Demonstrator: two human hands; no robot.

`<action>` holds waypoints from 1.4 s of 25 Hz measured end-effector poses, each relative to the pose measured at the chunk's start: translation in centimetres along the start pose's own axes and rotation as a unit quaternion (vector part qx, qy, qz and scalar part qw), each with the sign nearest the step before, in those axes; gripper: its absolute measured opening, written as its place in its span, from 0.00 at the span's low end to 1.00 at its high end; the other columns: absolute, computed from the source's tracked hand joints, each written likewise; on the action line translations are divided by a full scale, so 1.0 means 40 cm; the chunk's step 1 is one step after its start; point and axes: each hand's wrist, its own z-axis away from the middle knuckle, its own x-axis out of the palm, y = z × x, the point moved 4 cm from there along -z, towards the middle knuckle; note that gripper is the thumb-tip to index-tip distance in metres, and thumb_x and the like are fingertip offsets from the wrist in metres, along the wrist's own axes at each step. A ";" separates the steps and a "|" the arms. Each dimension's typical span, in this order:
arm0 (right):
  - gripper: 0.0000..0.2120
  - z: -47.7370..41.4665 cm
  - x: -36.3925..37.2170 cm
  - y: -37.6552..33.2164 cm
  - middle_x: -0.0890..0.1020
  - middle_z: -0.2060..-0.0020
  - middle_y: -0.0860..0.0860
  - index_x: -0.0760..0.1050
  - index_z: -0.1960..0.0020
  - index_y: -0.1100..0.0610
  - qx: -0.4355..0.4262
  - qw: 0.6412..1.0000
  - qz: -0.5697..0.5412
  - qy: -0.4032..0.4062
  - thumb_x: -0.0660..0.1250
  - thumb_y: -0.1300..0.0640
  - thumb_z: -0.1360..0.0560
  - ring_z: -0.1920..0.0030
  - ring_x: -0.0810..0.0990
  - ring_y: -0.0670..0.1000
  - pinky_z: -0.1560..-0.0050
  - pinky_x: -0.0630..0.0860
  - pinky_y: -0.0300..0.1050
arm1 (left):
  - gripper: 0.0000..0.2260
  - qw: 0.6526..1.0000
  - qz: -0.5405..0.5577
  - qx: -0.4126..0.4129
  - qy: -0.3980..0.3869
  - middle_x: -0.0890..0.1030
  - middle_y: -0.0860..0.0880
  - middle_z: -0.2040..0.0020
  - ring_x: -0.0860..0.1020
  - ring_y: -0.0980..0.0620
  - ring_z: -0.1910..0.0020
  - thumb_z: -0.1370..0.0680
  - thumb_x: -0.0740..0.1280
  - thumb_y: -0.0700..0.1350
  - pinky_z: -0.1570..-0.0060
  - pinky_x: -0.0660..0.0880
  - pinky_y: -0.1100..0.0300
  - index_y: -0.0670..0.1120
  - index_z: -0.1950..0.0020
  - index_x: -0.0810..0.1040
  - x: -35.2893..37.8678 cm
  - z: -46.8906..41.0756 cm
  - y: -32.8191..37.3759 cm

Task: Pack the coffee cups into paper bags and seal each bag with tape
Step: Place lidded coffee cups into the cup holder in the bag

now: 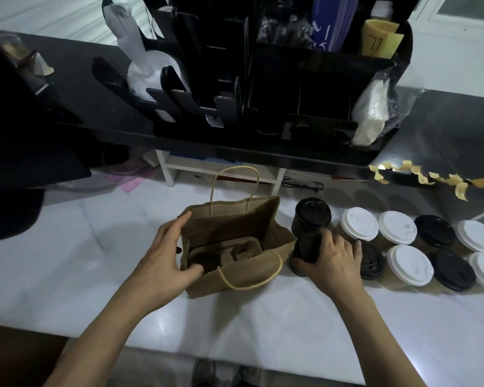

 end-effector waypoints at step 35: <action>0.40 0.081 -0.279 -0.304 0.65 0.36 0.39 0.64 0.28 0.38 -0.277 0.924 -0.242 -0.106 0.80 0.47 0.34 0.39 0.72 0.41 0.45 0.71 0.30 | 0.46 0.998 0.042 0.021 -0.029 0.57 0.67 0.31 0.68 0.66 0.38 0.29 0.72 0.49 0.44 0.78 0.59 0.70 0.23 0.46 0.006 -0.020 0.017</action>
